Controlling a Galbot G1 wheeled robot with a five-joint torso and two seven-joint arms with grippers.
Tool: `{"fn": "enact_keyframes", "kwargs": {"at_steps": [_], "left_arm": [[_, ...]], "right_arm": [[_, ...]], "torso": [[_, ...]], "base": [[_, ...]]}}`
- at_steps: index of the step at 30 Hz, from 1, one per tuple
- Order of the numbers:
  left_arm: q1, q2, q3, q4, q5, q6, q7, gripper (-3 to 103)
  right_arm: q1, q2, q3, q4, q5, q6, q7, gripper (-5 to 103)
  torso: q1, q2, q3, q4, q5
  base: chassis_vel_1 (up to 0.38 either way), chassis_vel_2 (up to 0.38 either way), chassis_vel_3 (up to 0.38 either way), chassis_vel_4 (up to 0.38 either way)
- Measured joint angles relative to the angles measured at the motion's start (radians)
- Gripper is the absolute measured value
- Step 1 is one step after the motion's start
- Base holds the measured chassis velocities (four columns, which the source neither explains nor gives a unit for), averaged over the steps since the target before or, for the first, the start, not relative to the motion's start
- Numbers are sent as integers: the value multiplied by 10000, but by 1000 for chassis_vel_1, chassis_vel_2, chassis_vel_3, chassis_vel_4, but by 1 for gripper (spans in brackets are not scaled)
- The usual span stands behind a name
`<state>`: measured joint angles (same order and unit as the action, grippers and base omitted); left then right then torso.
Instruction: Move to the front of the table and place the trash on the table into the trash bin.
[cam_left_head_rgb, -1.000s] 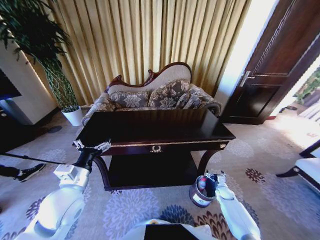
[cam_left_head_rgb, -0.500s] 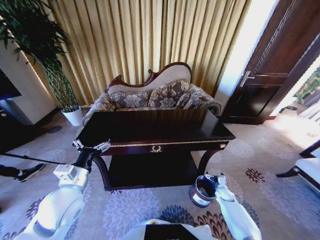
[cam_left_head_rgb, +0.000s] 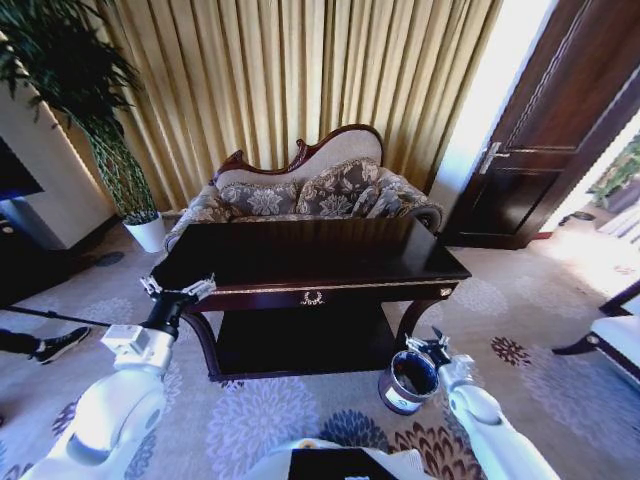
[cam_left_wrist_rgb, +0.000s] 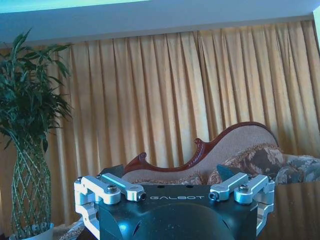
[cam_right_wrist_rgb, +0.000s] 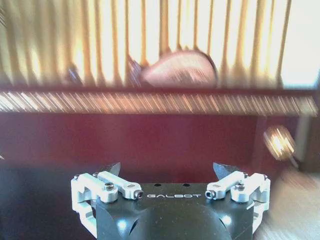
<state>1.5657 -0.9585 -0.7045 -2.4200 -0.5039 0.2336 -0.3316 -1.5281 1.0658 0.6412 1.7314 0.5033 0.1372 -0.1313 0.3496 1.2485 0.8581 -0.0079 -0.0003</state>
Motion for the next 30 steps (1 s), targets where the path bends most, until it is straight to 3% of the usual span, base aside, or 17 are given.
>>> {"fn": "enact_keyframes", "kwargs": {"at_steps": [5,8,12,30], "left_arm": [[-110,-204,169,92,15,43,-4,100],[-82,-451,374,85,216,139,0,100],[-69,-521,311,-55,243,306,1,100],[-16,-342,115,-90,224,508,125,100]], "right_arm": [[-179,47,0,2153,103,-691,435,100],[83,31,-280,3656,208,-1669,967,100],[330,-181,-469,4503,518,-2272,1283,100],[569,-508,-410,4751,534,-2732,1312,100]], "torso": [[-1,1,0,8,-3],[0,0,1,6,-1],[0,0,1,5,1],[0,-2,1,4,1]], "base": [[0,0,0,0],[0,0,0,0],[0,0,0,0],[0,0,0,0]]}}
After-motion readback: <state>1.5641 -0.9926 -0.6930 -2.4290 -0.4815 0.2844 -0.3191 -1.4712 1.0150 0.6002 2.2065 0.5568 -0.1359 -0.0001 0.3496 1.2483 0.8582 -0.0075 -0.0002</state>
